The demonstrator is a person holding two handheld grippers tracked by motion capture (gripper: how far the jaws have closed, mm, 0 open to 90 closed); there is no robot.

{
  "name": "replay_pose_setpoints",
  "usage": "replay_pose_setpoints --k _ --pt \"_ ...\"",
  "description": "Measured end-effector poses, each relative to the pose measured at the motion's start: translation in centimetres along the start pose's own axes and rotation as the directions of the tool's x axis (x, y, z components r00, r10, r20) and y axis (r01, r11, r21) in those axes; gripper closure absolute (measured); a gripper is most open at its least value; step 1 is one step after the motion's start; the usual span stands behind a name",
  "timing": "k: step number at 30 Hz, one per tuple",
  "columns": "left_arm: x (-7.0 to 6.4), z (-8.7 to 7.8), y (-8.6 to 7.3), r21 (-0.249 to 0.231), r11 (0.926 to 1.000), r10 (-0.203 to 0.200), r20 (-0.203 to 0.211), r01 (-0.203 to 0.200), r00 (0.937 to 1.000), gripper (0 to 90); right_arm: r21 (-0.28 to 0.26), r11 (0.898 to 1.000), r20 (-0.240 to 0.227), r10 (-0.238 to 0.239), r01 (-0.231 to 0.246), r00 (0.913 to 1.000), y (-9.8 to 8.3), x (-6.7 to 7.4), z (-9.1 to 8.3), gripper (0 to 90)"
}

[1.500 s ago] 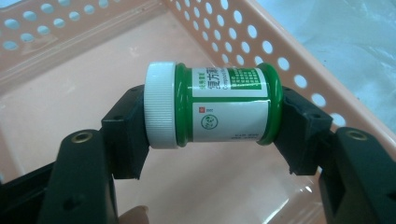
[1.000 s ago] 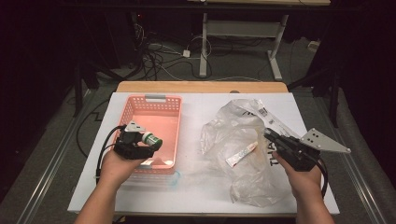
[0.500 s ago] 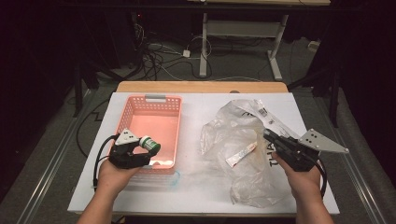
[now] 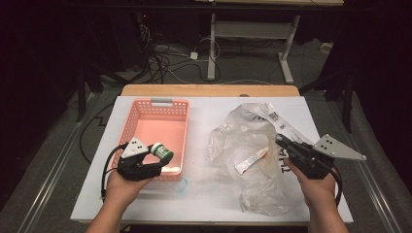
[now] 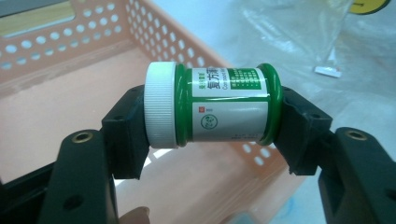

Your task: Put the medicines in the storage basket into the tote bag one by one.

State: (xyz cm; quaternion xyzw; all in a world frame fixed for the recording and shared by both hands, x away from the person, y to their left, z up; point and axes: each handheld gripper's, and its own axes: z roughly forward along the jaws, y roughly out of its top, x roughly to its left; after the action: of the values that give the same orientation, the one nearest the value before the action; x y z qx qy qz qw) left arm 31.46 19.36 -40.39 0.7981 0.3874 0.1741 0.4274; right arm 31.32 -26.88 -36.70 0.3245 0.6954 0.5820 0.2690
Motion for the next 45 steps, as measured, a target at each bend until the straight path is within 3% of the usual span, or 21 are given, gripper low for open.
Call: replay_pose_setpoints --k 3,12,23,30,36,39,45 --pt "-0.9 0.2 0.4 -0.001 0.9996 0.027 -0.003 -0.027 0.9996 34.8 -0.001 1.000 -0.002 -0.004 0.004 1.0000 0.0 0.0 0.0 90.0" --pt "-3.0 1.1 0.9 -0.008 0.9992 0.040 0.074 -0.039 0.9965 34.8 0.000 1.000 -0.001 -0.005 0.005 1.0000 0.1 0.1 0.1 90.0" --pt "-5.5 2.6 1.1 0.007 0.9956 0.092 0.140 -0.093 0.9859 34.8 0.003 1.000 -0.009 -0.009 0.009 0.9999 0.1 0.3 0.2 90.0" --pt "-7.8 4.5 2.1 0.005 0.9917 0.125 0.196 -0.129 0.9727 34.8 0.008 1.000 -0.009 -0.006 0.006 0.9999 0.0 0.2 0.2 90.0" --pt "-10.5 7.0 3.7 -0.001 0.9853 0.166 0.240 -0.171 0.9564 34.9 0.005 1.000 -0.010 -0.001 0.001 1.0000 0.0 0.3 0.2 90.0" --pt "-11.8 8.4 4.7 -0.017 0.9883 0.150 0.290 -0.151 0.9453 34.9 0.006 1.000 -0.013 0.005 -0.005 0.9999 -0.1 0.3 0.3 90.0" --pt "-14.4 11.5 6.9 -0.026 0.9803 0.194 0.312 -0.196 0.9301 34.9 0.008 1.000 -0.020 0.004 -0.004 0.9998 -0.2 0.3 0.4 90.0"
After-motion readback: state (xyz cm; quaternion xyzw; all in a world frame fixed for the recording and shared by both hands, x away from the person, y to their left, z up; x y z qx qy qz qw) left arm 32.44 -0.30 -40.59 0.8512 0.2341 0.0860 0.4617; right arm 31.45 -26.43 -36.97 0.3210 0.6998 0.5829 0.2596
